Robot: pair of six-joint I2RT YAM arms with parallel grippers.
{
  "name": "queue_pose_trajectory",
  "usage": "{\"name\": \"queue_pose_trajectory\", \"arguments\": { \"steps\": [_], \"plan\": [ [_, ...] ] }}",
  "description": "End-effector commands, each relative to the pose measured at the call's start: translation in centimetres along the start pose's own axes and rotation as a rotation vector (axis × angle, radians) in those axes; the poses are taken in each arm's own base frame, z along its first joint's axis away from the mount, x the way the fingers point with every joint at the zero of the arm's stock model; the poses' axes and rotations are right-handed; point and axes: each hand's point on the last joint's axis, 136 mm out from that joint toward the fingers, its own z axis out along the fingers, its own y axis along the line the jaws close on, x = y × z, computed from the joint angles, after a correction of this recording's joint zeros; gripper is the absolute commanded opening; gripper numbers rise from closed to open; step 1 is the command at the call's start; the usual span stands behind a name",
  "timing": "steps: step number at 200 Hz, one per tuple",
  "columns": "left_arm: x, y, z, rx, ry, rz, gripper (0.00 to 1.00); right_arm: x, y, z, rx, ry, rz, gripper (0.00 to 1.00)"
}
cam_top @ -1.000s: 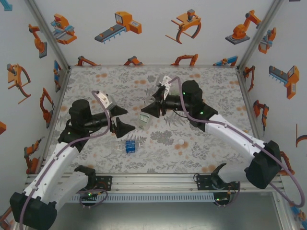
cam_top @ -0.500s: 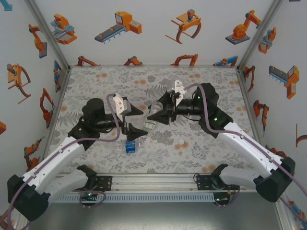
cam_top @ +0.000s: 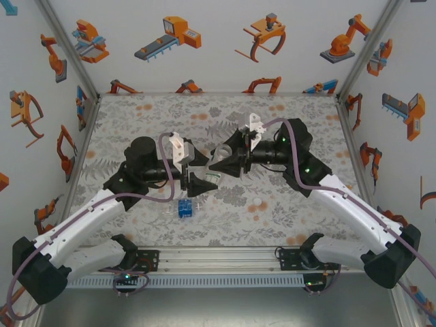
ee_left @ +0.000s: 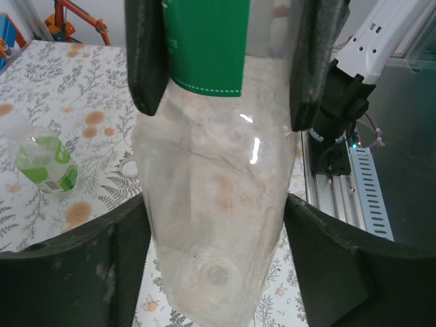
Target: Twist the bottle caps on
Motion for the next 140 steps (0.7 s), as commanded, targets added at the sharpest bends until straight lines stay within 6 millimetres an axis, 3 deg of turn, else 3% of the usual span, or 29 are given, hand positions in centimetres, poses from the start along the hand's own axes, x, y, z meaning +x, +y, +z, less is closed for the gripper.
{"name": "queue_pose_trajectory", "arguments": {
  "steps": [1, 106, 129, 140],
  "plan": [
    [-1.22, 0.04, -0.02, 0.002, -0.017, 0.047, 0.63, -2.96, 1.22, -0.29, -0.027, -0.059, -0.045, 0.03],
    [-0.95, -0.28, 0.33, 0.043, -0.009, 0.046, 0.31, -3.4, 1.21, 0.17, -0.041, -0.055, -0.042, 0.01],
    [-0.8, -0.31, 0.45, 0.051, -0.004, 0.041, 0.39, -3.67, 1.21, 0.18, -0.039, -0.06, -0.045, 0.01],
    [-0.74, -0.33, 0.44, 0.053, -0.005, 0.04, 0.57, -3.88, 1.23, 0.14, -0.036, -0.064, -0.05, 0.01]
  ]
}}
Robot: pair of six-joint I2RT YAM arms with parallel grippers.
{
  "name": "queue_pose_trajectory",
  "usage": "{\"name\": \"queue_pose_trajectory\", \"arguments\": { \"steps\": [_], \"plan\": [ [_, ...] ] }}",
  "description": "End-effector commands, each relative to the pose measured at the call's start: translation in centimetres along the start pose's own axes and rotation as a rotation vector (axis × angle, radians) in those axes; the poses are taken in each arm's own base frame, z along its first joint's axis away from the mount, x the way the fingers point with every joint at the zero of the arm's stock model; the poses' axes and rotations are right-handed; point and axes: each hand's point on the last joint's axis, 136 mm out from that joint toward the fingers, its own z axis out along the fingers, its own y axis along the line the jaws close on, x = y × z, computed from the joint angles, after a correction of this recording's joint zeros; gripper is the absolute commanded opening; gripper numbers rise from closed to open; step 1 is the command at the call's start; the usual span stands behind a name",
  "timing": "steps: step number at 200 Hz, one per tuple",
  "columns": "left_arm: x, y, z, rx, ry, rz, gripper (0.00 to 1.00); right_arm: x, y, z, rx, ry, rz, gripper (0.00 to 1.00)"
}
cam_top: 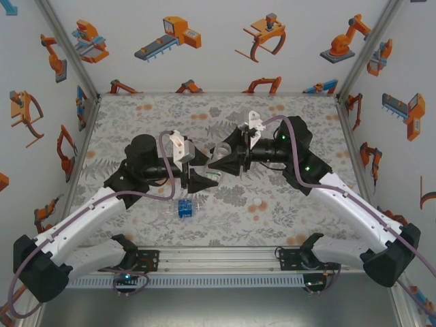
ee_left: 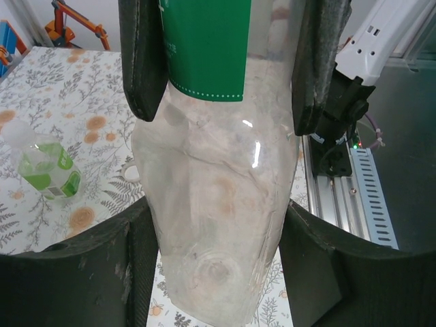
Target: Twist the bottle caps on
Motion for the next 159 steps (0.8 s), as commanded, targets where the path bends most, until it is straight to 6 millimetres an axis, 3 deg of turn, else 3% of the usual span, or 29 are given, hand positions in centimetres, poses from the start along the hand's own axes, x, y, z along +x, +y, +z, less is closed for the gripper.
{"name": "queue_pose_trajectory", "arguments": {
  "steps": [1, 16, 45, 92, 159],
  "plan": [
    [-0.4, -0.4, 0.2, 0.032, -0.002, 0.03, 0.58, -3.3, 1.4, -0.1, -0.034, -0.065, -0.051, 0.01],
    [-0.2, -0.4, 0.2, 0.037, -0.006, 0.026, 0.74, -3.6, 1.3, -0.1, -0.027, -0.074, -0.059, 0.01],
    [0.0, -0.5, 0.4, 0.049, -0.021, 0.012, 0.83, -4.3, 1.5, -0.2, -0.017, -0.096, -0.076, 0.01],
    [-0.4, -0.3, 0.6, 0.051, -0.055, -0.004, 0.8, -5.1, 1.8, -0.3, -0.02, -0.147, -0.084, 0.01],
    [-0.7, -0.5, 0.8, 0.068, -0.072, -0.014, 0.6, -4.7, 1.6, -0.2, -0.001, -0.153, -0.079, 0.01]
  ]
}}
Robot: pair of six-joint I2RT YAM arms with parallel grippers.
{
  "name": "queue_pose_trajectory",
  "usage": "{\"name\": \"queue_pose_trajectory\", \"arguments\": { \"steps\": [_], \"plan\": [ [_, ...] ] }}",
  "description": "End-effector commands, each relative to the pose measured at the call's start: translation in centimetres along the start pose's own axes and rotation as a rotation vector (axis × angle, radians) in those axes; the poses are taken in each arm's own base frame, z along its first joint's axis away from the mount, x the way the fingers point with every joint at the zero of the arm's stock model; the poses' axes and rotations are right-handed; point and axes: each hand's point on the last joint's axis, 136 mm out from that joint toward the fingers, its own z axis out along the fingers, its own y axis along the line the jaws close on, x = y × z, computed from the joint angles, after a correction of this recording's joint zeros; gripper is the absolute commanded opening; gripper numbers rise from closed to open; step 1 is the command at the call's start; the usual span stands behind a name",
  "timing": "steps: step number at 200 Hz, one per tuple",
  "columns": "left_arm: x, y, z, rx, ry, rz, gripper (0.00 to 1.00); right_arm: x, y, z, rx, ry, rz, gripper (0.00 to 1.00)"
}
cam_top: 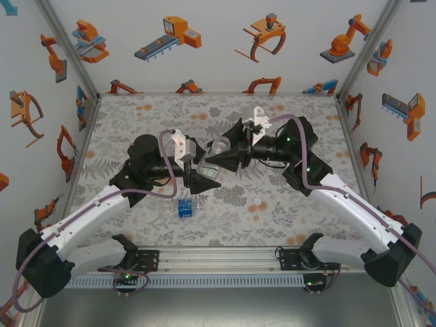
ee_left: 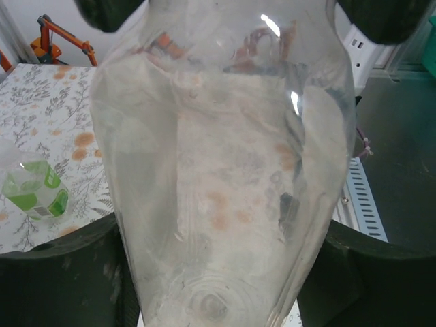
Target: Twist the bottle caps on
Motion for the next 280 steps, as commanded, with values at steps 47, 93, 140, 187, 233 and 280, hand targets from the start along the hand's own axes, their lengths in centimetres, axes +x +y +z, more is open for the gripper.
{"name": "queue_pose_trajectory", "arguments": {
  "steps": [47, 93, 140, 187, 233, 280],
  "plan": [
    [-0.4, -0.4, 0.2, 0.021, -0.021, -0.005, 0.5, -1.5, 1.1, -0.4, -0.013, -0.048, -0.039, 0.01],
    [-0.2, -0.2, 0.2, 0.016, -0.009, -0.011, 0.41, -1.3, 0.5, -0.7, 0.041, -0.04, -0.042, 0.37],
    [0.7, 0.6, 0.0, -0.046, 0.03, -0.014, 0.36, -1.4, -1.2, -2.2, 0.211, 0.0, -0.083, 0.68],
    [2.5, 2.7, -0.8, -0.187, 0.116, -0.031, 0.18, -0.8, -2.9, -4.5, 0.391, 0.066, -0.122, 0.71],
    [3.4, 5.2, -2.8, -0.273, 0.195, -0.176, 0.0, 2.2, -6.2, -7.2, 0.622, 0.162, -0.044, 0.7],
    [4.8, 5.9, -5.2, -0.319, 0.323, -0.183, 0.0, 8.8, -9.4, -11.0, 0.836, 0.291, 0.178, 0.66]
  ]
}}
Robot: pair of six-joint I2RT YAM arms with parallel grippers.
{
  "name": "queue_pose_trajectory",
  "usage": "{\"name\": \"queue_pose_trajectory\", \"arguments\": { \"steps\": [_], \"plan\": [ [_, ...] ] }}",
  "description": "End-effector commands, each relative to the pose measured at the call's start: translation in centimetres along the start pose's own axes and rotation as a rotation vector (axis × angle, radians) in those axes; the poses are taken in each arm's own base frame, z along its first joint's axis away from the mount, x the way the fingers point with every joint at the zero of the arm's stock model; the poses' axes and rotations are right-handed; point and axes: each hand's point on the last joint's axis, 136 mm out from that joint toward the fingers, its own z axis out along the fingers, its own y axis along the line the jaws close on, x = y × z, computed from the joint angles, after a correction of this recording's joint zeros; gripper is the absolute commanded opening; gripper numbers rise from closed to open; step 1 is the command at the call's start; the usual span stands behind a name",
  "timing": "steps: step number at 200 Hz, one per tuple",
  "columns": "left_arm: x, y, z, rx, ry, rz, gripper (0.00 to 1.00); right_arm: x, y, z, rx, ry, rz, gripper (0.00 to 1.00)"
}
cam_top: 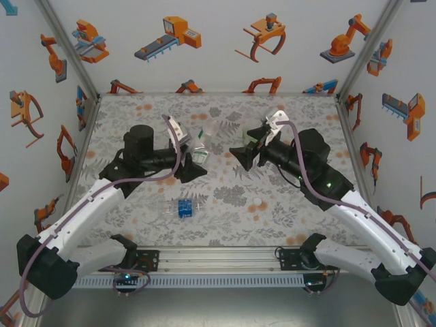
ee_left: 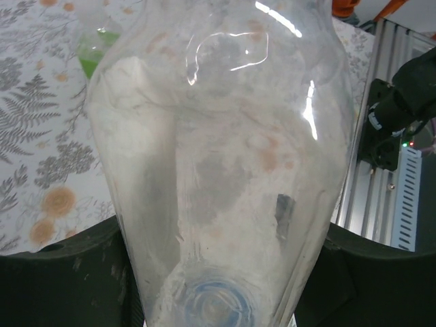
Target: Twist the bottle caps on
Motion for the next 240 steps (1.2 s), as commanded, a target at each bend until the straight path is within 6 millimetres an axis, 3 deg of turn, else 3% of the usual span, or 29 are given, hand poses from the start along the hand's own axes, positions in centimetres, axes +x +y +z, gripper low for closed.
{"name": "queue_pose_trajectory", "arguments": {
  "steps": [1, 61, 105, 125, 191, 240],
  "plan": [
    [1.2, -0.1, -1.0, -0.01, 0.086, 0.028, 0.0, 4.3, -3.2, -0.1, 0.155, 0.128, 0.131, 0.65],
    [2.9, -0.1, -1.9, -0.009, 0.199, 0.135, 0.0, 16.5, -7.6, -0.9, 0.427, 0.433, 0.4, 0.54],
    [3.8, 0.3, -1.7, -0.03, 0.179, 0.159, 0.0, 23.4, -10.2, -1.8, 0.564, 0.599, 0.567, 0.53],
    [3.9, 0.5, -1.7, -0.039, 0.182, 0.165, 0.0, 25.1, -11.6, -1.7, 0.604, 0.646, 0.611, 0.54],
    [4.4, 1.1, -1.8, -0.081, 0.199, 0.164, 0.0, 27.7, -16.4, 1.1, 0.689, 0.745, 0.55, 0.6],
    [4.6, 1.2, -1.9, -0.088, 0.199, 0.171, 0.0, 30.2, -18.3, 3.7, 0.668, 0.788, 0.604, 0.6]
  ]
}}
